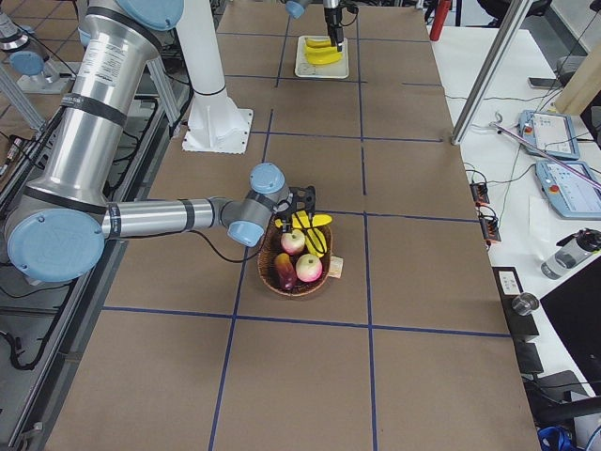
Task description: Transfer all bananas from basket to plate
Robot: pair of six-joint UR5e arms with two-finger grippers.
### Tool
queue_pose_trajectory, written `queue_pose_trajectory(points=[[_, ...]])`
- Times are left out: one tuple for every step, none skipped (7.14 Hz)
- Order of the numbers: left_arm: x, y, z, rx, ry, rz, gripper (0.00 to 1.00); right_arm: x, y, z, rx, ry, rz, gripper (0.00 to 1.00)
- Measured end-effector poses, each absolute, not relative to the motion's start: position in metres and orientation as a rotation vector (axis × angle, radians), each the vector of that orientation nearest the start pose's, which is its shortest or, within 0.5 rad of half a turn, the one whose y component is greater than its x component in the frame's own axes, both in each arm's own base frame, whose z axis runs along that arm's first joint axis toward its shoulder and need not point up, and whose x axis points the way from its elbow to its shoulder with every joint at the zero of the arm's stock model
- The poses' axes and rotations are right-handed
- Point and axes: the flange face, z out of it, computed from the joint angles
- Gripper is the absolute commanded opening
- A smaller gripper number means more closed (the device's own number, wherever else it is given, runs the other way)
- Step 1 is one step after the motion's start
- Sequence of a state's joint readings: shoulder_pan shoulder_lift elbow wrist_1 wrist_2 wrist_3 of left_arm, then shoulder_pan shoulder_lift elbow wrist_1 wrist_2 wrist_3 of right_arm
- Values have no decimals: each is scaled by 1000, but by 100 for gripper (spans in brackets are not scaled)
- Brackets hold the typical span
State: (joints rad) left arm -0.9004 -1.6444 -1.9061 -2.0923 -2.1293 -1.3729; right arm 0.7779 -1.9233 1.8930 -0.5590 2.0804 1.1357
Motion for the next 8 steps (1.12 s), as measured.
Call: queue_pose_trajectory(points=[[259,-456,401,32,1046,-378,99,-206,-322,539,162,-1053,59,10],[259,-456,402,32,1045,-379,99,-206,-322,538,159,-1055,58,4],[258,-456,402,32,1044,-380,99,-204,-321,537,151,-1061,53,3],[259,-456,402,33,1044,-380,99,-198,-321,533,141,-1080,53,2],[259,-456,402,32,1044,-379,99,-177,-327,525,129,-1119,68,1],[259,-455,402,32,1044,-379,99,-145,-336,516,115,-1172,95,1],[260,-455,401,32,1045,-377,99,-114,-345,502,109,-1235,112,1],[260,-455,400,32,1048,-375,99,-99,-360,482,127,-1289,106,1]])
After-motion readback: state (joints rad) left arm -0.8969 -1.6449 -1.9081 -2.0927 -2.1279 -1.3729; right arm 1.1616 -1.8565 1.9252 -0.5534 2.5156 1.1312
